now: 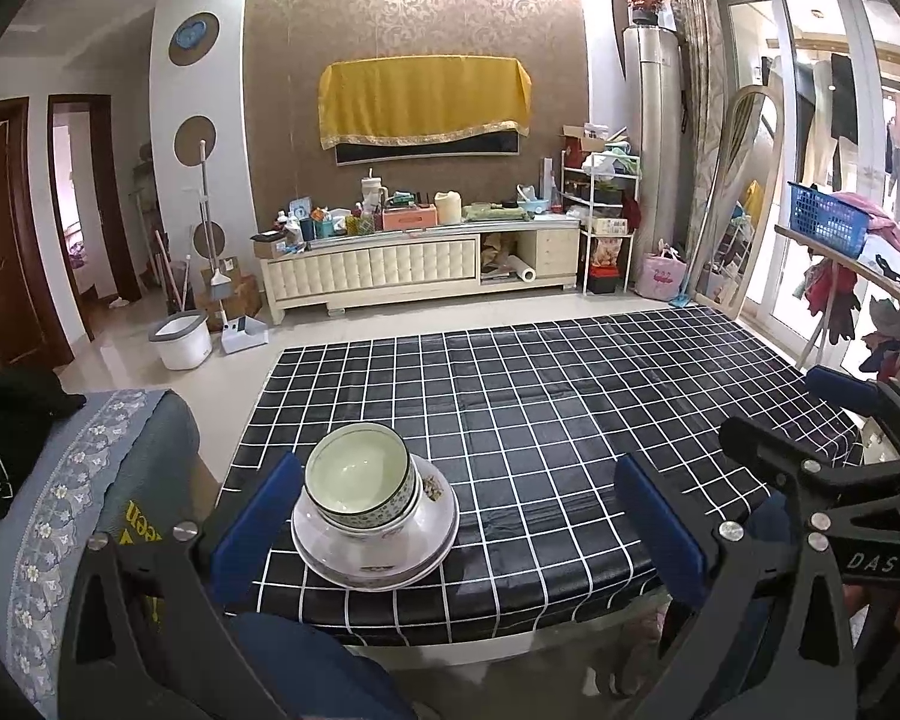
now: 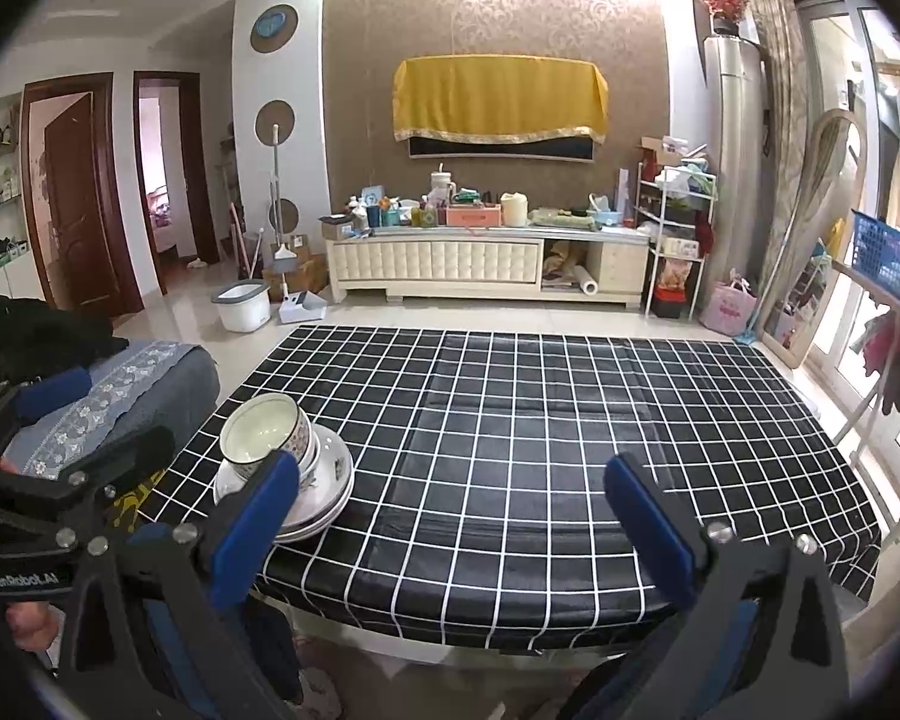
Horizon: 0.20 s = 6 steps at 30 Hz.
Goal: Organize plates and bowls
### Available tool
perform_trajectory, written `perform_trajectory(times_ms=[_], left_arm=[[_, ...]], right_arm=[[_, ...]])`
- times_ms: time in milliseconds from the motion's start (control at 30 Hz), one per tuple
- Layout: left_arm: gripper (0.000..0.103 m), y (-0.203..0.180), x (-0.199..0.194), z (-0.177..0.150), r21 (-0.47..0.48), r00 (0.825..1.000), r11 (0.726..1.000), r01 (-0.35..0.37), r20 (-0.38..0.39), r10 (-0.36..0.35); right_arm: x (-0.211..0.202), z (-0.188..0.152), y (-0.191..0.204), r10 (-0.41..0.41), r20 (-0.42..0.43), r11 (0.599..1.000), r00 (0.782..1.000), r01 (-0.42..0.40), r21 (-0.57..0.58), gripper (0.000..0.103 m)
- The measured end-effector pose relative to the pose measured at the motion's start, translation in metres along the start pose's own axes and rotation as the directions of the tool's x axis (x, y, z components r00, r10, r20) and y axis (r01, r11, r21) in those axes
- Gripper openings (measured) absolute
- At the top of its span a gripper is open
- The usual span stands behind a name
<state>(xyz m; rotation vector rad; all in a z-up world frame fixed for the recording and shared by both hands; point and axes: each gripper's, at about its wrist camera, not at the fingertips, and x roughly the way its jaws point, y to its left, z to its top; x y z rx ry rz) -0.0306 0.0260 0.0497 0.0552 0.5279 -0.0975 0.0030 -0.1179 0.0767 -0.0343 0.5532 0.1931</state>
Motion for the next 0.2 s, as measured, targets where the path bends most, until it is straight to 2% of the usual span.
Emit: perform_trajectory(times_ms=[200], left_arm=[[0.103, 0.0013, -0.0006, -0.0012, -0.008, 1.000, 1.000, -0.013, 0.006, 0.013]], right_arm=[[-0.0002, -0.0015, 0.0018, -0.005, -0.008, 1.000, 1.000, 0.005, 0.001, 0.103]])
